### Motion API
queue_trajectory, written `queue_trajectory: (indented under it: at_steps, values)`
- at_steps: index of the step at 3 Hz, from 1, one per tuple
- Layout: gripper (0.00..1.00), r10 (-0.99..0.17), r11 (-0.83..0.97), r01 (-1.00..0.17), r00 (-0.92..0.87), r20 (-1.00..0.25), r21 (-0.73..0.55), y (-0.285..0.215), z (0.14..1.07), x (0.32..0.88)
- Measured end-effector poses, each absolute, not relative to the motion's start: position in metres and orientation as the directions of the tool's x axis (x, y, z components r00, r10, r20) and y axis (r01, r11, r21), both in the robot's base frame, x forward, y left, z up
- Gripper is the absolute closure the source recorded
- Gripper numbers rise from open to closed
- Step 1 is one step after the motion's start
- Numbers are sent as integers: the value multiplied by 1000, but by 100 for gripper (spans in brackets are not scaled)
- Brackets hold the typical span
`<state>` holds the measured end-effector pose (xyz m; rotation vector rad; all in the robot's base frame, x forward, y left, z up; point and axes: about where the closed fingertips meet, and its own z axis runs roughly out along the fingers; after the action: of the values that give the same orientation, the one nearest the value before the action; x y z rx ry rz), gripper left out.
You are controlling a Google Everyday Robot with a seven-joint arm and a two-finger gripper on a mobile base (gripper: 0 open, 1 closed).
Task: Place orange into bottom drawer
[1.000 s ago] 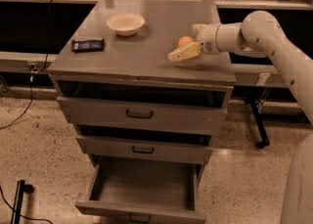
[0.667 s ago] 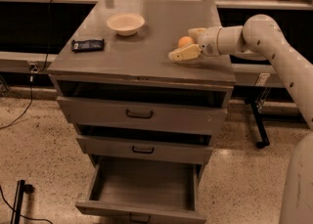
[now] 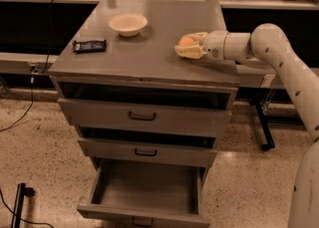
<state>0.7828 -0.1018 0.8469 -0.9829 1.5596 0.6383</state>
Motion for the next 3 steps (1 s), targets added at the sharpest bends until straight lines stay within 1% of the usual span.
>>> queue_trajectory:
  at_steps: [1,2,3]
  values:
    - [87,-153,454,-883,57,-987,-121,-97,869,774]
    - [100,-98,412,-890,171,-981,-196,-91,914,742]
    - [100,-139,432,-848,273,-952,-306,-91,960,696]
